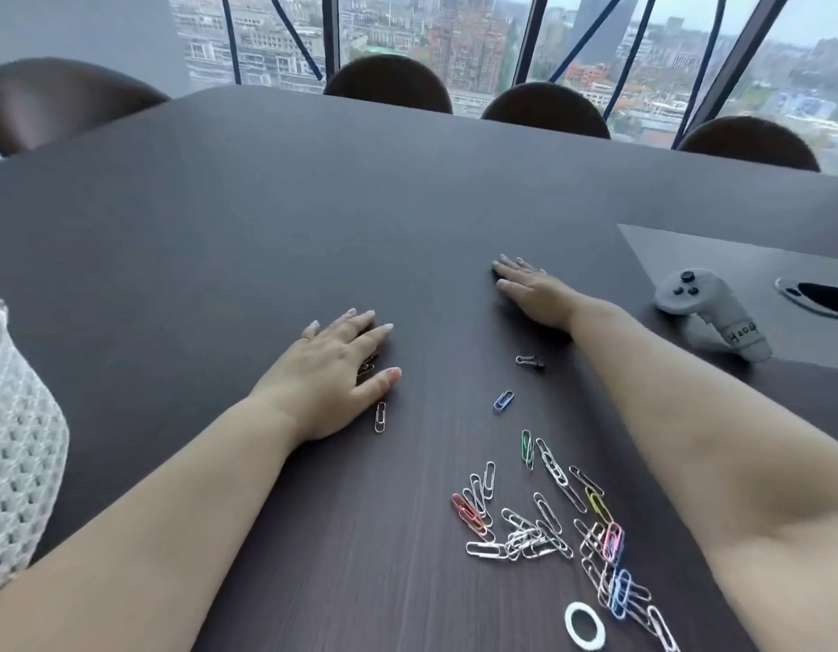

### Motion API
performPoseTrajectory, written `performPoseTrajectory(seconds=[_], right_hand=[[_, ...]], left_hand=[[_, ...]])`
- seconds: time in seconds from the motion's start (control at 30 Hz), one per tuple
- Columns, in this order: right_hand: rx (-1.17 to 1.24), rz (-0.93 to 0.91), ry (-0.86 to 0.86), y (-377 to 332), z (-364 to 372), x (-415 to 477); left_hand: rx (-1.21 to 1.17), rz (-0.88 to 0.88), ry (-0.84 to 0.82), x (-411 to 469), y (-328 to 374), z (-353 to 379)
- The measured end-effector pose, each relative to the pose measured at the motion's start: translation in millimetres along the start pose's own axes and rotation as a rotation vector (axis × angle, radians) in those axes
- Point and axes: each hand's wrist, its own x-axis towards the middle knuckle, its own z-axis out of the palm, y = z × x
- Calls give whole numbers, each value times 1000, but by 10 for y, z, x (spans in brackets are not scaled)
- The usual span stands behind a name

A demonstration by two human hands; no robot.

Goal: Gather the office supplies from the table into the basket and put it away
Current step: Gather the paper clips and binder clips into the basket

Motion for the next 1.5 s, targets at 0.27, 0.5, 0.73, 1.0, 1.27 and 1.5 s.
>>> performPoseTrajectory(seconds=[0.27, 0.5, 0.73, 1.0, 1.27, 1.5], right_hand=[[167, -198, -100, -343, 342, -1315], [144, -166, -104, -576, 678, -2758], [216, -46, 167, -531, 761, -3707], [-93, 100, 120, -650, 974, -3523], [-1, 16, 384, -569, 900, -3164], [-45, -55, 484, -641, 928, -3239]], left_hand=[[-131, 135, -92, -191, 152, -75], [-153, 225, -117, -1235, 764, 68], [-98, 293, -79, -1901, 918, -22], [108, 227, -120, -1483, 949, 179], [33, 394, -90, -1011, 980, 222], [-37, 413, 111, -1156, 971, 216]])
